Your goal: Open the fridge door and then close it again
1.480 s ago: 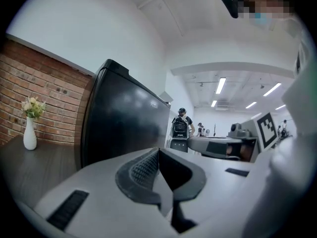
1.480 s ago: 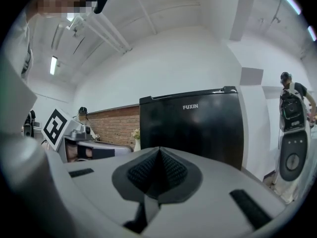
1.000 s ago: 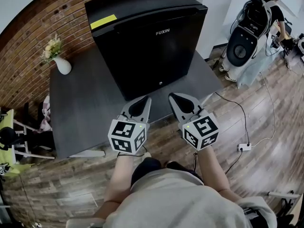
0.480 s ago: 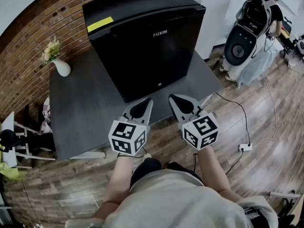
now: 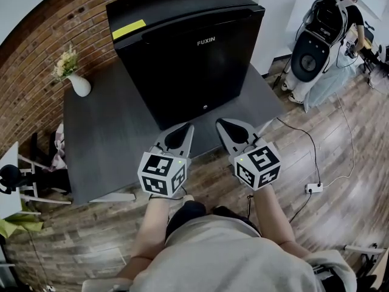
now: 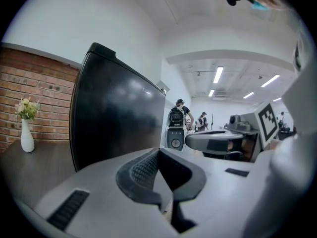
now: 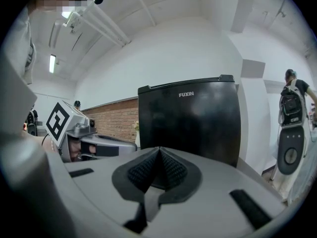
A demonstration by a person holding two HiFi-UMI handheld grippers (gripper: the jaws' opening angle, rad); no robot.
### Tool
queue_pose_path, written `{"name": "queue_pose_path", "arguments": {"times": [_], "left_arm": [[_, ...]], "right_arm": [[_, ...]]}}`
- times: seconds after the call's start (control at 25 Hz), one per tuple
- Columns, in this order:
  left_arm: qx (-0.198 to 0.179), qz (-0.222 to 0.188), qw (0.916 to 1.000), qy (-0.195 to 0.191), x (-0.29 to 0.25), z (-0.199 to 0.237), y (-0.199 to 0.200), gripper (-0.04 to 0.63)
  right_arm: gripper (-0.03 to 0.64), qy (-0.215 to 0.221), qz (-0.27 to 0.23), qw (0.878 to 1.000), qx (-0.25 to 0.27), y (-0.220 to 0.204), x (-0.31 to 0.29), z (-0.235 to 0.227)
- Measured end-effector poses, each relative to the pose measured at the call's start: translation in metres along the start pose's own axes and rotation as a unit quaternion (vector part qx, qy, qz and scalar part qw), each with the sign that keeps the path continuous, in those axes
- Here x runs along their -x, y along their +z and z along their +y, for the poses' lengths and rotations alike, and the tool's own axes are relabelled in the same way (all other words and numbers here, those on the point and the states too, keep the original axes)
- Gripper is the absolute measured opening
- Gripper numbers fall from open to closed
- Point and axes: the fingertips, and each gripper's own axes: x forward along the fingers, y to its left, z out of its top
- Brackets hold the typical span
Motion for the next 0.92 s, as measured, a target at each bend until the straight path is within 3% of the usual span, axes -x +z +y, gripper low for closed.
{"name": "queue_pose_path", "arguments": {"times": [0.92], "left_arm": [[0.016, 0.026, 0.9995, -0.01, 0.004, 0.01, -0.015, 0.005]], "right_arm": [[-0.002, -0.006, 0.004, 1.0, 0.002, 0.0, -0.008, 0.011]]}}
